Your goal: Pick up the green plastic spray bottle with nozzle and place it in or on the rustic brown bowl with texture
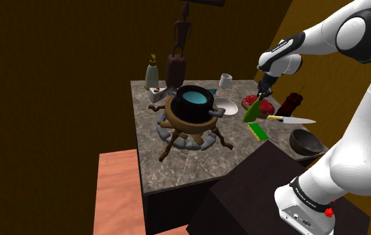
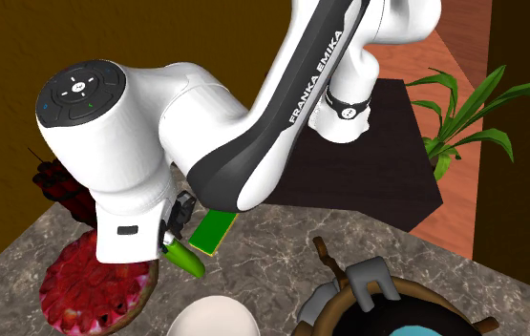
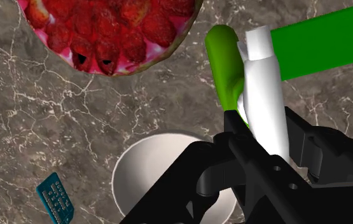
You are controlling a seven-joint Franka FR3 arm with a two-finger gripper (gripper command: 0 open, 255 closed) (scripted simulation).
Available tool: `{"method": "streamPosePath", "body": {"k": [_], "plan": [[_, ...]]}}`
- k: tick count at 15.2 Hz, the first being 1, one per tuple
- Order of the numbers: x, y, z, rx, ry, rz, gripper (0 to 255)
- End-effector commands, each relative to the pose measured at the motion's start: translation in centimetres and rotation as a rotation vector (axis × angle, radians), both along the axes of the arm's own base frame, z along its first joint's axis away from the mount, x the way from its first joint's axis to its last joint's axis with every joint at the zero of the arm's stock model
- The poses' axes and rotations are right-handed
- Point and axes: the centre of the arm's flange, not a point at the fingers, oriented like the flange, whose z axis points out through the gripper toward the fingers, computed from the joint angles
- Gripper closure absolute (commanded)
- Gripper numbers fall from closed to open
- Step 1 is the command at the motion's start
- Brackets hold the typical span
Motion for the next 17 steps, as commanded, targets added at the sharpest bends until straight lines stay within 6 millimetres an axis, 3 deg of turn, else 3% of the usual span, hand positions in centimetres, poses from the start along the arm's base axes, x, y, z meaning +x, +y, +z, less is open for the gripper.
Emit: {"method": "streamPosePath", "body": {"k": [1,4,17], "plan": [[0.0,0.0,0.0,0.000,0.000,0.000,255],[0.0,0.0,0.0,0.000,0.000,0.000,255],[0.0,0.0,6.8,0.000,0.000,0.000,255]]}}
